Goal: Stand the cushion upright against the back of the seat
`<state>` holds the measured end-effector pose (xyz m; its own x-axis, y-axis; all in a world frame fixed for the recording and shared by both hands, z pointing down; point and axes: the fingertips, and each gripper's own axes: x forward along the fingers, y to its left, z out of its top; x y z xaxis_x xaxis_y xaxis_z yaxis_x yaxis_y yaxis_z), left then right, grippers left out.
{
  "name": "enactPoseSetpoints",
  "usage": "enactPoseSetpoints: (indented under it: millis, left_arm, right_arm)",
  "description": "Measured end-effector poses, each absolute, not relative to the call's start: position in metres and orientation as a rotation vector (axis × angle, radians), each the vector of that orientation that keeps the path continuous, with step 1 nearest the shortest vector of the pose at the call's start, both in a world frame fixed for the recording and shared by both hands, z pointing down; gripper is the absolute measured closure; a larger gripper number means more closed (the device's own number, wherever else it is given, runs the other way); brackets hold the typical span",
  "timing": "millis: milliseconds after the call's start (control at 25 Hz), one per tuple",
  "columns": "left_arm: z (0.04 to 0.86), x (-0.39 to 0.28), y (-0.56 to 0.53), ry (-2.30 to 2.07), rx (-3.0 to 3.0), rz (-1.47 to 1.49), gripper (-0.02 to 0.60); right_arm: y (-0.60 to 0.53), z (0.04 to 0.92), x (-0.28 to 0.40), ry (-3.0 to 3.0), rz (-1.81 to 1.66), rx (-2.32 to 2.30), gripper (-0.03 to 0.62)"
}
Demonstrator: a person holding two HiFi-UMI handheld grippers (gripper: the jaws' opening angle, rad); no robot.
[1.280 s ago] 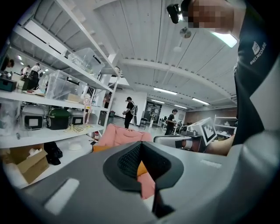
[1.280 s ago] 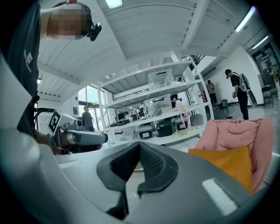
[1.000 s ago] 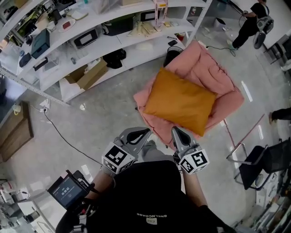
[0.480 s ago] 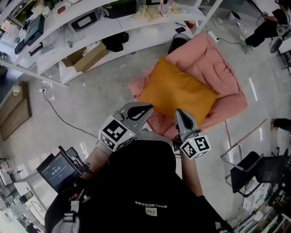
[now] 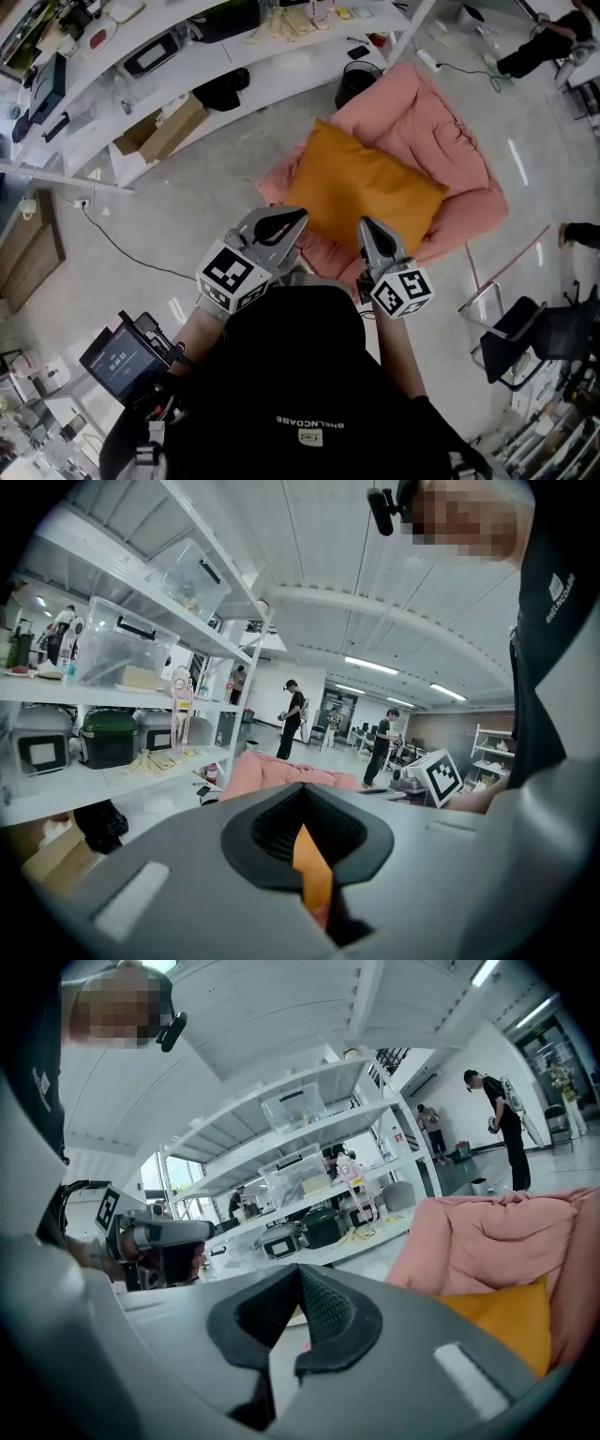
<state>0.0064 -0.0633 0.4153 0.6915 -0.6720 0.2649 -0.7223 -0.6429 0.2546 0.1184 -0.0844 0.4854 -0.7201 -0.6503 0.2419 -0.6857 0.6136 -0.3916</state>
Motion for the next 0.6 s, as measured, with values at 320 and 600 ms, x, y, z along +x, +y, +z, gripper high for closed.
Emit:
enactPoseSetpoints:
  millis: [320,600]
  left_arm:
    - [0.423,-0.004,-0.081,-1.070,2.562,0.243,0.569]
    - [0.432,-0.007,-0.083,-1.087,2.536,0.307,0.568]
  right_arm:
    - [-0.101,0.501,0.119,-2.691,0.761,1.235,0.548]
    - [-0.126,0.566,0.167,-2.474,0.997,1.418,0.461]
